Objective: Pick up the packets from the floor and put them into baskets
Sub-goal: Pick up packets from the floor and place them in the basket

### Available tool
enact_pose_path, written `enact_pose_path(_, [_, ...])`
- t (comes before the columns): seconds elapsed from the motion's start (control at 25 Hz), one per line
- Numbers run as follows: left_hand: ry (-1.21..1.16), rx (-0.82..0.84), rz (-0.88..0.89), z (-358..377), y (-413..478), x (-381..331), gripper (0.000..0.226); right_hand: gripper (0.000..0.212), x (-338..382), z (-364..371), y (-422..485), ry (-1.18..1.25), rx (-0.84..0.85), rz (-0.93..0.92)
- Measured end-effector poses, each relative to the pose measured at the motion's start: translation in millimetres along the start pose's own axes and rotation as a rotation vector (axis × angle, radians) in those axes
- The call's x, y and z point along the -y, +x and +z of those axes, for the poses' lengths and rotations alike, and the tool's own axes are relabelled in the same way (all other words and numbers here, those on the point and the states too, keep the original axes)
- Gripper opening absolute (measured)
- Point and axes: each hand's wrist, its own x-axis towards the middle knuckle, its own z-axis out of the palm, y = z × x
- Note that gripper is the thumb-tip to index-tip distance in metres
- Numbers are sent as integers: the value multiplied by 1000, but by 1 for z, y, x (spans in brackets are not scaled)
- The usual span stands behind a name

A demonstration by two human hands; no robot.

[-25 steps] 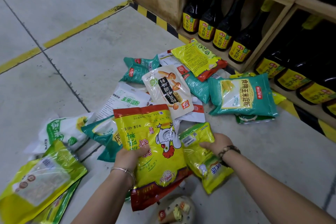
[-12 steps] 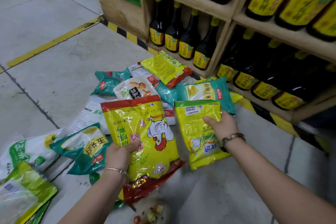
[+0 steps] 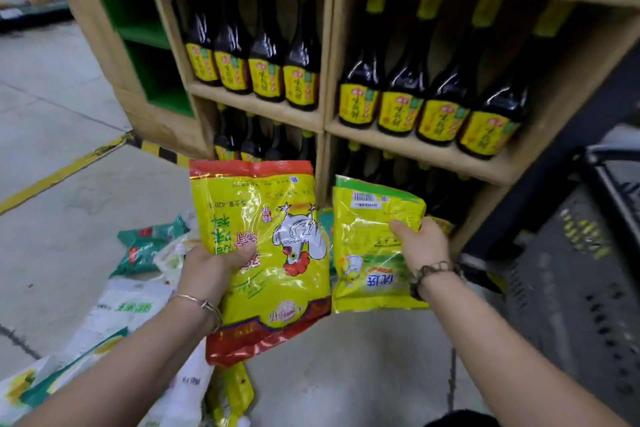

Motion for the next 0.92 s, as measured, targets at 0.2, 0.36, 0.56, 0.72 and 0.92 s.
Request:
enact_pose_path(0.2, [21, 133, 59, 36, -16, -53, 34, 17, 49, -69, -6, 72, -123, -49])
enact_pose_path(0.36, [28, 203, 155, 76, -39, -86, 52, 17, 80, -129, -14, 14, -175, -142])
enact_pose_path(0.56, [18, 303, 193, 123, -76, -108, 60, 17, 90, -203, -35, -16, -204, -251])
enact_pose_path(0.72, [1, 427, 176, 164, -107, -113, 39, 12, 86, -261, -52, 5, -297, -299])
enact_pose_path(0.92, [-30, 554, 167, 231, -148, -113, 10, 10, 71, -349, -68, -6, -464, -340])
